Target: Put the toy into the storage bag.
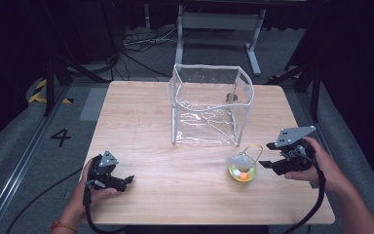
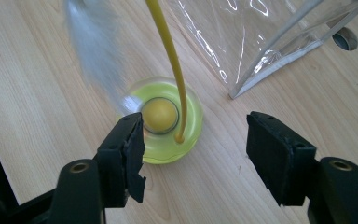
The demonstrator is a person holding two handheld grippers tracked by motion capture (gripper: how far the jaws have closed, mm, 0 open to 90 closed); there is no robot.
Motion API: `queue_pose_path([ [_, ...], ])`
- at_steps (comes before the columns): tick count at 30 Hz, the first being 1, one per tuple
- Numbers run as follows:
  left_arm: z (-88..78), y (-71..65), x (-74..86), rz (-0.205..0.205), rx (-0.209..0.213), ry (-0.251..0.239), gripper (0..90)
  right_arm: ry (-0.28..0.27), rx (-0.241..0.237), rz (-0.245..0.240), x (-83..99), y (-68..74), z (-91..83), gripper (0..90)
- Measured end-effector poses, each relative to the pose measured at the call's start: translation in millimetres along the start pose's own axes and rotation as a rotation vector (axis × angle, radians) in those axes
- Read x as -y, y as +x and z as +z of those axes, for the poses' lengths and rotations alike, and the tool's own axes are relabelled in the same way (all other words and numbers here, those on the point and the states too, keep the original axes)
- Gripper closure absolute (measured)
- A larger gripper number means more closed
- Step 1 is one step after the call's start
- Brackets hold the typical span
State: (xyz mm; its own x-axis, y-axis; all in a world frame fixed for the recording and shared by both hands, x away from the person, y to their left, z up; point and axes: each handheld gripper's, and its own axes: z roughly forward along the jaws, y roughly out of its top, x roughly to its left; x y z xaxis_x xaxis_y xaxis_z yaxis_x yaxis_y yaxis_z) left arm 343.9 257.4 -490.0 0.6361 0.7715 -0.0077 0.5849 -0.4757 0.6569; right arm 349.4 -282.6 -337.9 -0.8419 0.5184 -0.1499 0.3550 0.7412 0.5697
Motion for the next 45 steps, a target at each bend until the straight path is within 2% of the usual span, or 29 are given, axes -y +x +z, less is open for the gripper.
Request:
queue_pose_path([
  [8,0.0,0.0,0.0,0.0,0.0,0.0,0.5,0.036,-0.002,-0.027,-12.8,0.2,6.1,45.1],
  [14,0.0,0.0,0.0,0.0,0.0,0.0,0.5,0.078,-0.008,-0.01,-17.8,-4.8,11.6,60.9],
  [18,0.1,0.0,0.0,0.0,0.001,-0.001,0.5,0.106,-0.031,-0.026,-22.1,-4.1,12.2,73.8],
  [21,0.0,0.0,0.0,0.0,0.001,-0.001,0.5,0.123,-0.037,-0.041,-24.6,-2.5,12.7,80.2],
  [23,0.0,0.0,0.0,0.0,0.0,-0.001,0.5,0.12,-0.048,-0.044,-26.2,-1.6,13.3,86.6],
  [35,0.0,0.0,0.0,0.0,0.0,0.0,0.5,0.13,-0.045,-0.05,-32.3,1.1,12.0,88.5],
  [45,-0.1,0.0,-0.1,0.001,-0.001,0.001,0.5,0.147,-0.008,-0.041,-34.8,-4.6,1.4,88.5],
])
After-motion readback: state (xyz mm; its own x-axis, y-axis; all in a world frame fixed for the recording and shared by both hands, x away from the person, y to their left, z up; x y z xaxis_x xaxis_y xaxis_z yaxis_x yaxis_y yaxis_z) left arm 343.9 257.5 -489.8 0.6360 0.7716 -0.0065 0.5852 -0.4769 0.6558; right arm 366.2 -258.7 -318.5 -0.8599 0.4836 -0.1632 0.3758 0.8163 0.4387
